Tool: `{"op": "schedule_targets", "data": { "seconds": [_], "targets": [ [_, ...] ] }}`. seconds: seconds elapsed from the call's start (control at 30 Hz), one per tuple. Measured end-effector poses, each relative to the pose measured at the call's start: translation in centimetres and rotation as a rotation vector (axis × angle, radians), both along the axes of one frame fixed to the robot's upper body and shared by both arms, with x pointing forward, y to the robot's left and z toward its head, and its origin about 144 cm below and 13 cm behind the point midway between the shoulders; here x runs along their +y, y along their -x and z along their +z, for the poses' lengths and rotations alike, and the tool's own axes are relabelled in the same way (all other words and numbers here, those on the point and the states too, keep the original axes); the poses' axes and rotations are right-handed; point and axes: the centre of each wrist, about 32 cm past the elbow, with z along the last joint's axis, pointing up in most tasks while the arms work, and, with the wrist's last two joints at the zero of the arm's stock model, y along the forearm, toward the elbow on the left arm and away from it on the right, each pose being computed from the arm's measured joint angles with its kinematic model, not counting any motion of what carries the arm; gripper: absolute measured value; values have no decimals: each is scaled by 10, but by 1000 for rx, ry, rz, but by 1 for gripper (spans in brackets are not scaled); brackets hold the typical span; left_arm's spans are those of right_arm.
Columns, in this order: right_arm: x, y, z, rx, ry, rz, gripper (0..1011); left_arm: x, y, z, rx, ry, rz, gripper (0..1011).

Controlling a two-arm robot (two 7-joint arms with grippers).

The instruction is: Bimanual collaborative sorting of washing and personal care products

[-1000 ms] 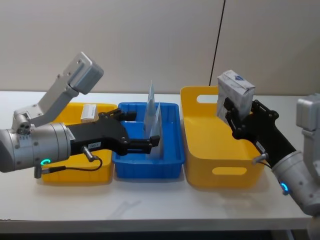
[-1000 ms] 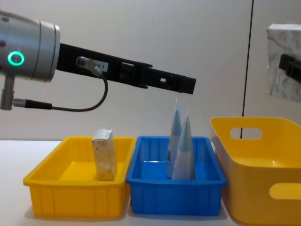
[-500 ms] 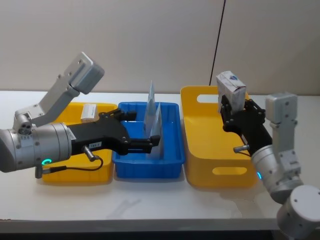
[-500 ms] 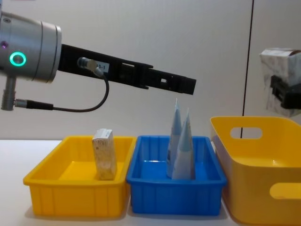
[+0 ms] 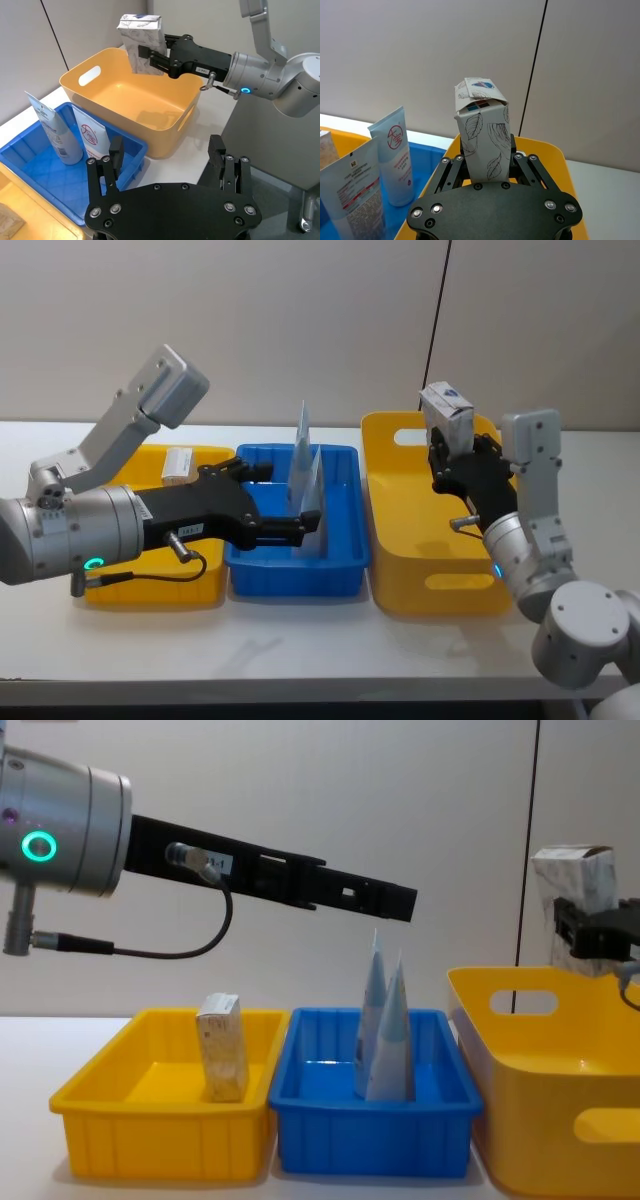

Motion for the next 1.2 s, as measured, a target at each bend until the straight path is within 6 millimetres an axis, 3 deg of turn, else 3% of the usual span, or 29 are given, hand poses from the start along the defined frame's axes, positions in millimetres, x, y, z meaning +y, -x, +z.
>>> {"op": "schedule_targets", "data": {
  "seconds": [0.47, 0.83, 1.1, 1.2],
  "targets": [
    [2, -10, 6, 29, -2, -6, 363, 0, 0, 0, 0, 0, 1, 1001],
    [3, -13, 8, 38, -3, -8, 769, 0, 0, 0, 0, 0, 1, 1001],
    [3, -13, 9, 40, -4, -8, 975, 0, 0, 0, 0, 0, 1, 1001],
    [3, -14, 9, 41, -4, -8, 1003, 0, 0, 0, 0, 0, 1, 1001]
  ]
}}
